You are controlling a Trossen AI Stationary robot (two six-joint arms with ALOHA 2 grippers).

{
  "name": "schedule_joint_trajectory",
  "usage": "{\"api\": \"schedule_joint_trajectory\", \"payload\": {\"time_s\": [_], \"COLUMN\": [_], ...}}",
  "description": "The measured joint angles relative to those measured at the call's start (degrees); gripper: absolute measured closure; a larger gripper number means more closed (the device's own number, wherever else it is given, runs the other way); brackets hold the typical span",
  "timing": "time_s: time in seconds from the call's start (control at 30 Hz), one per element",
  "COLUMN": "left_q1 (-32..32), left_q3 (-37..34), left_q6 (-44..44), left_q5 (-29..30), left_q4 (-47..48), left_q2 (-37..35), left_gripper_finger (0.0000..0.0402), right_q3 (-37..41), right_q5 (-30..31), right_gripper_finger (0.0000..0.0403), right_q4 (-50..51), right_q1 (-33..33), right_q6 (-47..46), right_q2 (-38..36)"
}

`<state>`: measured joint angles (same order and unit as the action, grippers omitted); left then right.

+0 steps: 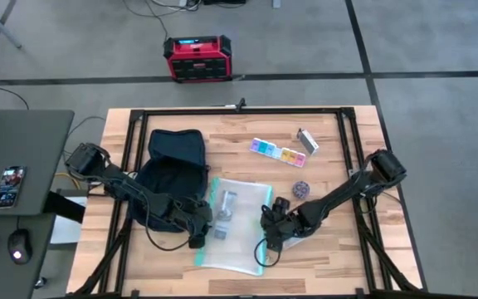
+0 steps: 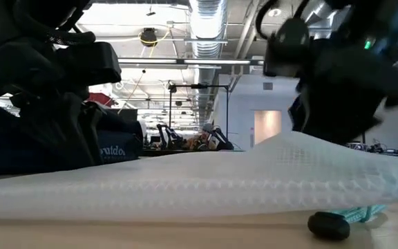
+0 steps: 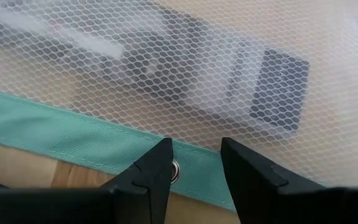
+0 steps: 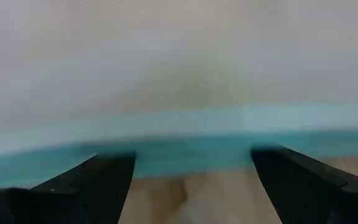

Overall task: Unpack backpack
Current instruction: Remove the pencil case from the zip bag

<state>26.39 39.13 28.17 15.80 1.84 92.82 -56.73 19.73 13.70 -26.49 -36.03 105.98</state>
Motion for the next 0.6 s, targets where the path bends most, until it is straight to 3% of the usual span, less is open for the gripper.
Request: {"api": "schedule_joint_trajectory", "payload": {"time_s": [0.13, 0.6], "left_q1": [0.0, 0.0], "left_q3": [0.0, 0.0], "left_q6": [-1.0, -0.1], "left_q5": [-0.1, -0.3], "left_q4": [0.0, -0.1], "left_q2": [0.0, 0.0], "left_gripper_finger": [0.0277, 0.0277], "right_q3": [-0.7, -10.6], "right_q5": [0.6, 1.2], "right_gripper_finger": [0.0091, 0.0091], "right_q4": [-6.6, -2.6], "right_q1": [0.8, 2.8], "right_q6": [1.9, 8.3], "right_q2": [2.5, 1.7]}}
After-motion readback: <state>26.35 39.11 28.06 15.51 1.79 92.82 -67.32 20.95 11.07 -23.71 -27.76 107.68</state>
